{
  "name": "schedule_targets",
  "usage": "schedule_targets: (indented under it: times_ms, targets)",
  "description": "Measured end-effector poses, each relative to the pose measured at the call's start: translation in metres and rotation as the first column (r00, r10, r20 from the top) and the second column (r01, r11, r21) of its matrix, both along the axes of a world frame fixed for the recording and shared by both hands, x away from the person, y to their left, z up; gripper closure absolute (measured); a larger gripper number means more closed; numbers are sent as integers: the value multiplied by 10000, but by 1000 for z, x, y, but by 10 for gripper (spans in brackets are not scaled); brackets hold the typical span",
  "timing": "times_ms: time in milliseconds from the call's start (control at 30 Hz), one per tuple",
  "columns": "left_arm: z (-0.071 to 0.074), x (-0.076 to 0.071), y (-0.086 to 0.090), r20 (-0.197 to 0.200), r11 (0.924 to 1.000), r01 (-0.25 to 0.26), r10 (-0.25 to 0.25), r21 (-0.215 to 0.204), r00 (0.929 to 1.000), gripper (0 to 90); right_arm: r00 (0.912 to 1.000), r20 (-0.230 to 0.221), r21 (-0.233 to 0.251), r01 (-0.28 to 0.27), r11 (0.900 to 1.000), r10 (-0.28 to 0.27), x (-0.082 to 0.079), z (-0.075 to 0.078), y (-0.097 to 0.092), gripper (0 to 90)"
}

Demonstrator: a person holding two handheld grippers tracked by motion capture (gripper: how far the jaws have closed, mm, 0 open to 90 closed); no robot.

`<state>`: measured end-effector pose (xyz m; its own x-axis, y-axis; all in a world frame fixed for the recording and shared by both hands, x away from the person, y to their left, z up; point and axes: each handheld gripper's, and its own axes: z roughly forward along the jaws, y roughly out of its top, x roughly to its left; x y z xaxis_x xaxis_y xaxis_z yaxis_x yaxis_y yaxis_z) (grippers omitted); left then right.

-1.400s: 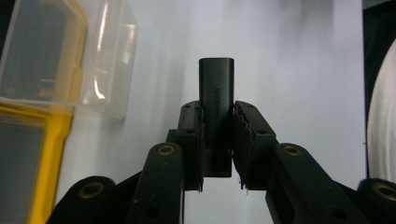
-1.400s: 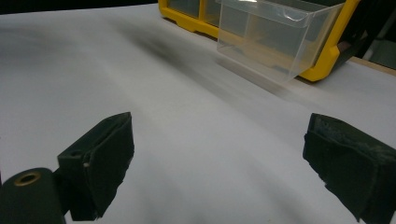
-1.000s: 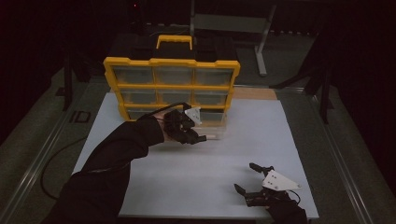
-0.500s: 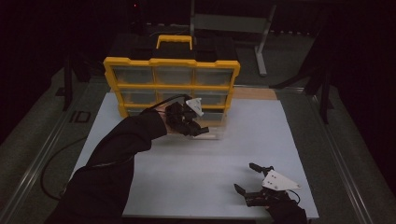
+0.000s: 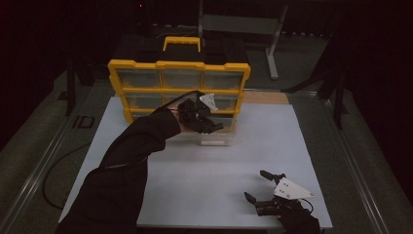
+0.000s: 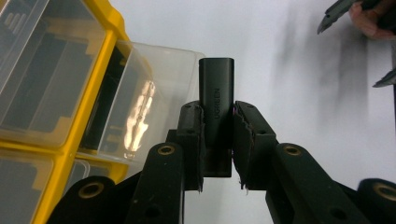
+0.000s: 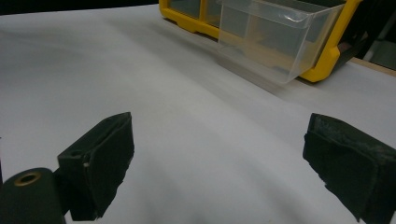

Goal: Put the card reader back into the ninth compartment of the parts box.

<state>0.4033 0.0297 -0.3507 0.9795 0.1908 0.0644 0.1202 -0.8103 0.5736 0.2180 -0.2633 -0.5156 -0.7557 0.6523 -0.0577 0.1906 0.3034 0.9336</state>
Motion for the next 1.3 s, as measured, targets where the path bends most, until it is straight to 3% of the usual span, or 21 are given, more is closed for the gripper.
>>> schedule_targets:
  times_ms: [467,767,1300]
  targets:
    - [-9,18,-9,67,9972,-742,743,-132,9972,745,10000,83,-71,-4,10000,5,0,1,-1,90]
    - [-17,25,-12,92,9917,-1283,1283,-3,9917,745,9999,109,-74,-24,10000,25,0,1,-1,90]
    - [-39,31,-19,163,9860,-1600,1594,466,9871,744,9999,122,-66,30,10000,-29,0,1,-1,90]
